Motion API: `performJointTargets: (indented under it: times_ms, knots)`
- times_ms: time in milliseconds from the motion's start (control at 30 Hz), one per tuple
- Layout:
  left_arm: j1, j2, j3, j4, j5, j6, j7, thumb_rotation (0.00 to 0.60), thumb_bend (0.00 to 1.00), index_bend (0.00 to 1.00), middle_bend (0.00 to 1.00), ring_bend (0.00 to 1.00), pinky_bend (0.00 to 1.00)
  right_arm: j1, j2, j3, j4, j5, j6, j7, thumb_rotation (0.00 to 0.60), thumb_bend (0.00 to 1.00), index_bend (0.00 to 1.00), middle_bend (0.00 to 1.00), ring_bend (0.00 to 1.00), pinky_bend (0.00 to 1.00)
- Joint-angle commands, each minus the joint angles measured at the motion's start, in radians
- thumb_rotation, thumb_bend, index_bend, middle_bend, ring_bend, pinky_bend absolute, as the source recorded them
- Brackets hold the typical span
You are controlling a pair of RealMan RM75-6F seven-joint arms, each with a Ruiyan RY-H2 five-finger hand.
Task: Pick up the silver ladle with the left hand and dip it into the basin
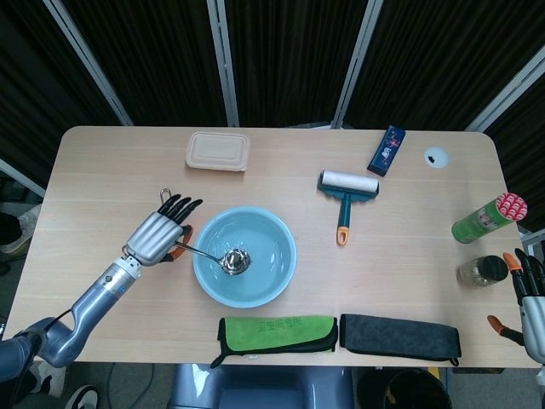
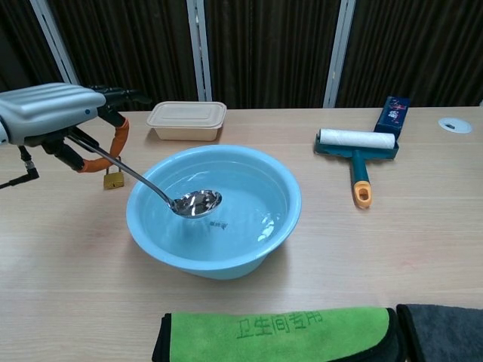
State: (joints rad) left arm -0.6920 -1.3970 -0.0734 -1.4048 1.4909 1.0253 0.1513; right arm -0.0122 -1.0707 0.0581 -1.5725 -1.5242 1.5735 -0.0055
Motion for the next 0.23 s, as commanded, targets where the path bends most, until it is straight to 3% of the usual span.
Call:
performJointTargets:
  times_ms: [33, 233]
  knots:
    - [0.005, 0.032, -0.007, -0.040, -0.003, 0.014, 0.035, 0.600, 0.41, 0.59, 0.00, 0.00, 0.00, -0.001, 0.000, -0.001, 0.000, -0.002, 0.002, 0.000, 0.600, 0.00, 0.00, 0.00, 0.00, 0.00]
    - [0.011, 0.072, -0.011, -0.097, -0.004, 0.031, 0.087, 0.600, 0.41, 0.59, 0.00, 0.00, 0.00, -0.003, 0.002, -0.003, -0.001, -0.007, 0.007, 0.003, 0.600, 0.00, 0.00, 0.00, 0.00, 0.00]
